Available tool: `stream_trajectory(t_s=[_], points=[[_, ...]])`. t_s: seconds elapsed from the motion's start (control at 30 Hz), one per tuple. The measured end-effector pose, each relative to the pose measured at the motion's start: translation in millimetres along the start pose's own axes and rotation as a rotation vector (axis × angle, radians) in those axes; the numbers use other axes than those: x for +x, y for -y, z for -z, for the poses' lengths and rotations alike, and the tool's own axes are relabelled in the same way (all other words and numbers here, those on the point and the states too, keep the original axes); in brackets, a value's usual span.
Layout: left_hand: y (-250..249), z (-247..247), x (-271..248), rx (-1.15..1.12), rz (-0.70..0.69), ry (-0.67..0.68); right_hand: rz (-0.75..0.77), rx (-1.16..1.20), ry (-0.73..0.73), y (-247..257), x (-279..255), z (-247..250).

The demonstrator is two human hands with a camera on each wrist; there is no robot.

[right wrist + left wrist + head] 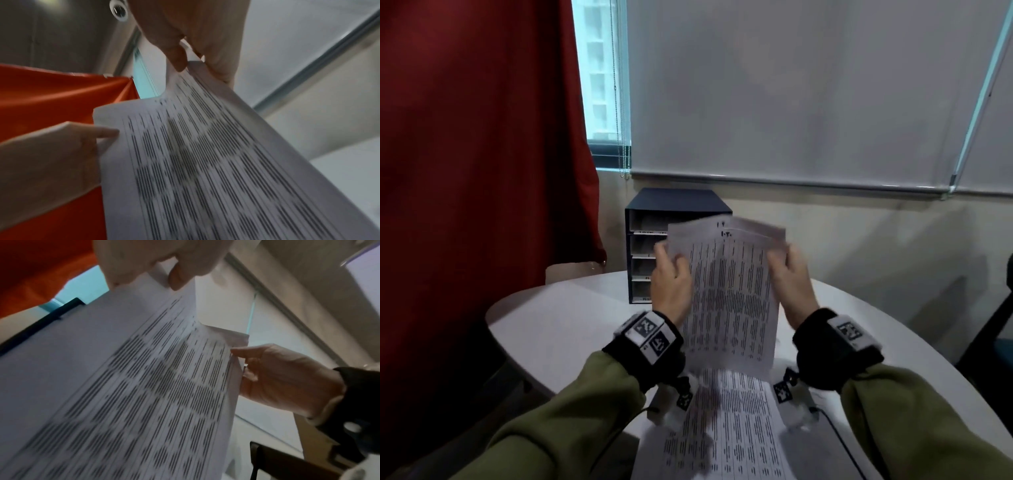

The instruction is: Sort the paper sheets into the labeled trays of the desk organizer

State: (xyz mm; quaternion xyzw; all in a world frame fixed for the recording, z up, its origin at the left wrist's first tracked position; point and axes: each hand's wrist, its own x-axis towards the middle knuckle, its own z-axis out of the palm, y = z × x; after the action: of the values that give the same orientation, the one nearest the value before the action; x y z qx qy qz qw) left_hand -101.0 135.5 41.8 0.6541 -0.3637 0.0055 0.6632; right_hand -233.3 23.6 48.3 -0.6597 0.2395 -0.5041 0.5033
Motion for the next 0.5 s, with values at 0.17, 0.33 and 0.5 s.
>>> stream_trajectory(t_s=[0.17, 0.33, 0.5], points=[[59.6, 0.7, -20.8, -0.024, 0.267, 0.214, -0.310, -0.052, 0.069, -60.9, -33.4, 1.4], [152.2, -3.3, 10.2, 0.078, 0.430, 0.389, -0.502, -0.192, 0.047, -105.8, -20.8, 0.1], [119.7, 20.8, 23.3, 0.021, 0.521, 0.325, -0.610, -0.185, 0.177, -114.7, 11.6, -13.6]])
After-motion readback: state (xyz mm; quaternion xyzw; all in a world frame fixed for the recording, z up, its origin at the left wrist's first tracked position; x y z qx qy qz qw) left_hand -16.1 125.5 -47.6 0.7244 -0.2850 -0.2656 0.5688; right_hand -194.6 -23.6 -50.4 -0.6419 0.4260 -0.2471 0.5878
